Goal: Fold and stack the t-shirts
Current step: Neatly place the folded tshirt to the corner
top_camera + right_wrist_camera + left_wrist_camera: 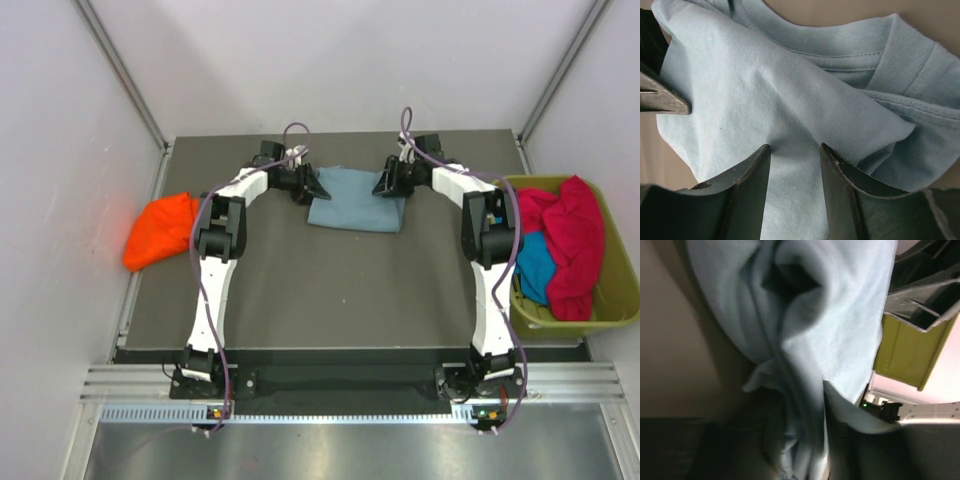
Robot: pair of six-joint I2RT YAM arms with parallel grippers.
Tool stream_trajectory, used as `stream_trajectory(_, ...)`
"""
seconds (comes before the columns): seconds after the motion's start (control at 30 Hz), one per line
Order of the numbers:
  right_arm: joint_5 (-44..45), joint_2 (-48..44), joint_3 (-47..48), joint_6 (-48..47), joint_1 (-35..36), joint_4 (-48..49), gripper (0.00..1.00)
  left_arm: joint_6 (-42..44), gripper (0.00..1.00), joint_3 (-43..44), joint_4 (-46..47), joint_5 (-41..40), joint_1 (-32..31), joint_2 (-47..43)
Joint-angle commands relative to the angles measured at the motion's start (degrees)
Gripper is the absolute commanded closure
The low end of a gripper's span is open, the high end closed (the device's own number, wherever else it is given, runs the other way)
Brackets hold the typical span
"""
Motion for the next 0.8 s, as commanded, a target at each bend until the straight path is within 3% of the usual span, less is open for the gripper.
stream_trajectory(0.0,0.9,-1.6,-0.7,-1.6,2.7,-2.1,0.55,0.2,0.63,-0.4,2.1,-0.2,-1.5,2.6)
stream_trajectory(0.03,0.9,-1.6,-0.7,-1.6,2.8,-2.2,0.55,0.2,0.76,-0.7,2.1,-0.2,-1.6,2.3)
stream_trajectory(0.13,0.9,-2.1,-0.8,-1.7,2.7,-2.0,0.55,0.2,0.91,-1.9,2.4,0.4,-1.7,1.0)
stream_trajectory(0.23,0.7,-3.1,-0.7,-1.9,2.6,-1.9,0.55,1.4,1.00,-2.9,1.1,-0.2,-1.7,-1.2)
stream_trajectory(0.53,4.1,-14.2,-0.4,-6.4,-1.4,-3.2,0.49,11.8,1.00,-6.5,-14.7,-7.4,0.4,-17.2)
stream_trajectory(0.77,8.7,-21.9,-5.4,-11.5,-3.9,-3.6,0.36,26.4,1.00,-6.8,-30.9,-16.3,6.0,-26.1)
